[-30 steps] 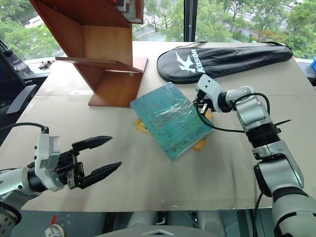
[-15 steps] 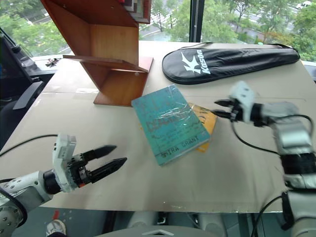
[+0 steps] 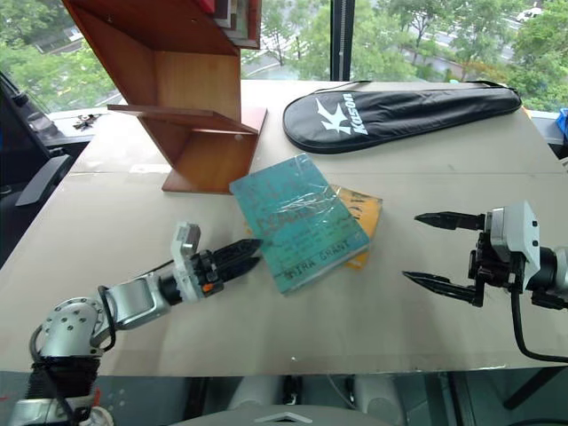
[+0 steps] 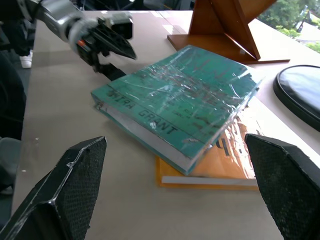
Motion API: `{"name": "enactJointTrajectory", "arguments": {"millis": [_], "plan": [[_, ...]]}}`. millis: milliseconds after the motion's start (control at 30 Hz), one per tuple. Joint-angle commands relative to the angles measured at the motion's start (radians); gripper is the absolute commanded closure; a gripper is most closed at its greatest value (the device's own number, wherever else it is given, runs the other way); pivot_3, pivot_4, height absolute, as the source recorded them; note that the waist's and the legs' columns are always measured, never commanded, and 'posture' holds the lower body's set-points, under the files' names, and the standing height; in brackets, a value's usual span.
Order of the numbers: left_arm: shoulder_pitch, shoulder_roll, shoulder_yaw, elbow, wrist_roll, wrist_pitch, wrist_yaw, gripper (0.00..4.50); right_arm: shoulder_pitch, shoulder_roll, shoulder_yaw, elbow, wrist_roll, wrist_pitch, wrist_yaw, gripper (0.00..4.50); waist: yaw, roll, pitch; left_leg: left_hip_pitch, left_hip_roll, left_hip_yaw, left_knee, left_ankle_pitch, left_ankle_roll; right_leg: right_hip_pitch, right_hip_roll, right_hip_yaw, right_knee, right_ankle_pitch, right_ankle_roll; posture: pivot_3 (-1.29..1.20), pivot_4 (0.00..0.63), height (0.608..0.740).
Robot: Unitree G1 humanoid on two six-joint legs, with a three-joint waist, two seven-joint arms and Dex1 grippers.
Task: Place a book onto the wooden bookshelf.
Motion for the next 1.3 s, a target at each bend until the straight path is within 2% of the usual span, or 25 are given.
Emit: {"name": "enactJointTrajectory", "arguments": {"millis": [33, 133, 233, 367, 400, 533, 700, 733, 800, 867, 900, 967, 1067, 1133, 1233, 1300], "plan": [[-0.102, -0.115, -0.050, 0.089, 0.049, -0.016, -0.007, 0.00, 0.035, 0.004, -0.031, -0.080, 0.017, -0.006, -0.054, 0.11, 0.020, 0.000, 0.000, 0.000, -0.001, 0.000, 0.000, 0.000, 0.000, 0.000, 0.000, 0.000, 0.000, 0.000, 0.000, 0.00, 0.150, 0.740], [-0.129, -0.160, -0.052, 0.124, 0.083, 0.013, -0.062, 0.78, 0.065, 0.000, -0.051, -0.108, 0.029, -0.001, -0.082, 0.00, 0.018, -0.001, -0.001, -0.001, -0.001, 0.000, 0.001, 0.000, -0.001, 0.000, 0.001, 0.001, -0.001, 0.000, 0.000, 0.00, 0.150, 0.740], [-0.135, -0.184, -0.042, 0.146, 0.097, 0.036, -0.094, 2.14, 0.088, -0.008, -0.072, -0.122, 0.049, 0.001, -0.095, 0.00, 0.015, -0.001, -0.001, -0.001, -0.001, 0.000, 0.001, 0.000, -0.001, 0.000, 0.001, 0.002, -0.001, 0.000, 0.000, 0.00, 0.150, 0.740], [-0.134, -0.199, -0.042, 0.159, 0.144, 0.056, -0.139, 4.21, 0.107, -0.013, -0.079, -0.129, 0.069, 0.002, -0.103, 0.00, 0.016, -0.001, -0.001, -0.001, -0.001, 0.000, 0.001, 0.000, -0.001, 0.000, 0.002, 0.001, -0.001, 0.000, 0.000, 0.00, 0.150, 0.740], [-0.132, -0.201, -0.035, 0.159, 0.149, 0.057, -0.147, 4.37, 0.109, -0.013, -0.077, -0.127, 0.071, 0.000, -0.105, 0.00, 0.016, -0.001, -0.001, 0.000, -0.001, 0.000, 0.001, 0.000, 0.000, 0.000, 0.002, 0.001, -0.001, 0.000, 0.000, 0.00, 0.150, 0.740], [-0.090, -0.162, 0.019, 0.066, 0.105, 0.092, -0.169, 4.37, 0.107, -0.010, -0.064, -0.121, 0.072, -0.010, -0.113, 0.00, 0.012, -0.001, -0.001, -0.001, -0.001, 0.000, 0.001, -0.001, 0.001, 0.000, 0.002, 0.002, -0.001, 0.000, 0.000, 0.00, 0.150, 0.740], [-0.041, 0.016, 0.110, -0.184, 0.016, 0.134, -0.211, 4.37, 0.078, 0.005, -0.040, -0.082, 0.067, -0.028, -0.120, 0.00, 0.004, -0.004, 0.002, -0.001, 0.001, -0.001, -0.001, 0.000, 0.000, -0.001, 0.002, 0.002, -0.001, 0.000, 0.000, 0.00, 0.150, 0.740], [-0.072, 0.088, 0.131, -0.273, 0.081, 0.117, -0.260, 4.37, 0.068, 0.009, -0.034, -0.061, 0.059, -0.040, -0.120, 0.00, 0.005, -0.004, 0.002, -0.001, 0.001, -0.001, -0.001, 0.000, -0.001, -0.001, 0.002, 0.001, -0.001, 0.000, 0.000, 0.00, 0.150, 0.740], [-0.146, 0.254, 0.124, -0.438, 0.317, 0.012, -0.417, 4.37, 0.038, 0.018, -0.027, -0.016, 0.051, -0.057, -0.123, 0.00, 0.017, -0.008, 0.004, -0.001, 0.001, -0.001, -0.001, 0.000, -0.001, -0.001, 0.001, 0.001, -0.001, -0.002, -0.003, 0.00, 0.150, 0.740], [-0.211, 0.411, 0.066, -0.517, 0.600, -0.178, -0.571, 4.37, 0.000, 0.025, -0.014, 0.033, 0.039, -0.076, -0.126, 0.00, 0.020, -0.007, 0.005, -0.002, -0.001, -0.001, 0.000, 0.000, -0.001, -0.001, 0.001, 0.000, -0.003, -0.003, -0.004, 0.00, 0.150, 0.740], [-0.231, 0.453, 0.043, -0.526, 0.693, -0.253, -0.624, 4.37, -0.013, 0.027, -0.008, 0.050, 0.033, -0.085, -0.127, 0.00, 0.020, -0.006, 0.005, -0.002, -0.001, 0.000, 0.000, 0.000, -0.001, -0.001, 0.001, 0.001, -0.003, -0.003, -0.004, 0.00, 0.150, 0.740], [-0.320, 0.470, 0.023, -0.499, 0.763, -0.332, -0.680, 4.37, -0.042, 0.031, 0.008, 0.083, 0.022, -0.098, -0.129, 0.00, 0.019, 0.001, 0.002, -0.001, -0.004, 0.003, -0.001, 0.000, 0.000, 0.000, 0.003, 0.003, -0.005, -0.003, -0.004, 0.00, 0.150, 0.740], [-0.627, 0.490, -0.102, -0.400, 1.085, -0.581, -0.705, 4.37, -0.123, 0.042, 0.035, 0.144, 0.007, -0.123, -0.141, 0.00, 0.023, -0.008, 0.009, -0.003, -0.005, 0.001, -0.001, -0.001, 0.001, -0.001, 0.004, 0.002, -0.005, -0.003, -0.004, 0.00, 0.150, 0.740], [-0.761, 0.496, -0.176, -0.329, 1.257, -0.721, -0.744, 4.37, -0.166, 0.050, 0.038, 0.165, 0.016, -0.128, -0.150, 0.00, 0.021, -0.008, 0.009, -0.007, -0.004, 0.001, 0.000, -0.001, 0.001, -0.005, 0.007, 0.002, -0.005, -0.002, -0.003, 0.00, 0.150, 0.740], [-0.924, 0.550, -0.279, -0.209, 1.480, -0.776, -0.788, 4.37, -0.202, 0.055, 0.047, 0.192, -0.001, -0.154, -0.152, 0.00, 0.015, -0.007, 0.009, -0.007, -0.007, 0.003, -0.002, -0.001, 0.001, -0.007, 0.008, 0.003, -0.005, -0.001, 0.002, 0.00, 0.150, 0.740], [-0.989, 0.585, -0.315, -0.149, 1.556, -0.778, -0.846, 4.37, -0.219, 0.063, 0.060, 0.202, -0.013, -0.169, -0.158, 0.00, 0.013, -0.006, 0.009, -0.007, -0.009, 0.003, -0.001, -0.001, 0.001, -0.008, 0.007, 0.005, -0.003, -0.004, 0.007, 0.00, 0.150, 0.740]]}}
